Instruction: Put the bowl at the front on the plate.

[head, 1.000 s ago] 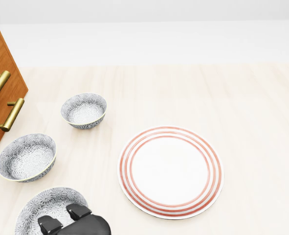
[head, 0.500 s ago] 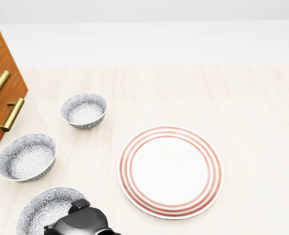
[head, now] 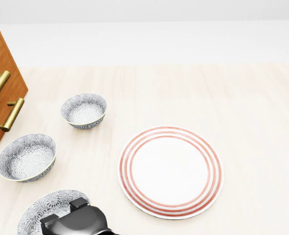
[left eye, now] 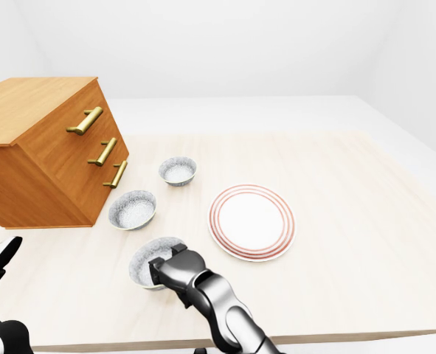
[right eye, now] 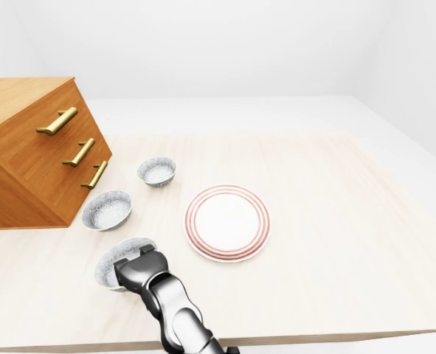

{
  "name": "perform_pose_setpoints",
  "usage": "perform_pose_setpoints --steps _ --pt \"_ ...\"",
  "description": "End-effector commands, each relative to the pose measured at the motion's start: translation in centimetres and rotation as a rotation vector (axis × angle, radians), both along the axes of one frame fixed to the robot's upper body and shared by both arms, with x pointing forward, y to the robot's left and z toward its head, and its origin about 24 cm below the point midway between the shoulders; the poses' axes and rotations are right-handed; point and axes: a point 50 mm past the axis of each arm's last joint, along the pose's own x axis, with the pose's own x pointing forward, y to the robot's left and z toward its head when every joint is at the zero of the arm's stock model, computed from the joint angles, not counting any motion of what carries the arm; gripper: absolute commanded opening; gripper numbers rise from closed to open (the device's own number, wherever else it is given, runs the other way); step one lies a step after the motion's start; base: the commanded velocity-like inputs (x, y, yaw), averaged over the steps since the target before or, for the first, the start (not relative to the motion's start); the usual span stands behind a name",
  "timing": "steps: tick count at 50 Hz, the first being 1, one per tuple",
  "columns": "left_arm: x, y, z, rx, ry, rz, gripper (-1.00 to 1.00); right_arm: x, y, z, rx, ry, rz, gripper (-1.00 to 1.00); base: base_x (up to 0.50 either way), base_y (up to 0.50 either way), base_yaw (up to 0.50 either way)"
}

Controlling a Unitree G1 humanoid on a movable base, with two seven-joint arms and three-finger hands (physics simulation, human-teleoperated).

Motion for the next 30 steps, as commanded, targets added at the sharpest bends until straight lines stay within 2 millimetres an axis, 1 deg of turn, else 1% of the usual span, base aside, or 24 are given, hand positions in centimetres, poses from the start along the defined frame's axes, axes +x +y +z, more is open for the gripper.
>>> perform_pose_setpoints --steps 1,6,9,12,15,18,22,26,30 --pt "-0.1 0.0 0.1 0.003 -0.002 0.000 1.00 -0.9 -0.7 1.6 -0.065 -0.095 0.008 -1.00 0.00 0.00 0.00" --pt "0.0 0.0 0.0 0.002 0.001 -0.001 1.00 -1.5 -1.0 2.4 -0.040 -0.135 0.007 -1.00 0.00 0.00 0.00" --pt "0.0 0.0 -0.2 -0.003 0.008 -0.002 1.00 -1.8 -1.3 3.4 0.015 -0.180 -0.007 -1.00 0.00 0.00 0.00" --pt "0.0 0.0 -0.1 0.000 0.006 -0.002 1.00 -2.1 -1.5 3.9 0.031 -0.207 -0.005 -1.00 0.00 0.00 0.00" --pt "0.0 -0.1 -0.1 0.001 0.006 -0.004 1.00 -2.6 -1.7 4.2 0.042 -0.224 0.002 -1.00 0.00 0.00 0.00" --pt "0.0 -0.1 -0.1 0.001 0.004 -0.004 1.00 -3.3 -1.9 4.4 0.092 -0.255 -0.003 -1.00 0.00 0.00 0.00" --pt "-0.1 -0.1 0.1 0.007 0.000 -0.001 1.00 -3.8 -2.4 5.3 0.100 -0.312 -0.004 -1.00 0.00 0.00 0.00" --pt "0.1 -0.1 -0.4 -0.005 0.019 -0.006 1.00 -4.0 -2.9 6.2 0.094 -0.349 -0.011 -1.00 0.00 0.00 0.00" --pt "0.2 -0.1 -0.3 -0.003 0.018 -0.006 1.00 -4.1 -3.5 6.9 0.081 -0.371 -0.022 -1.00 0.00 0.00 0.00"
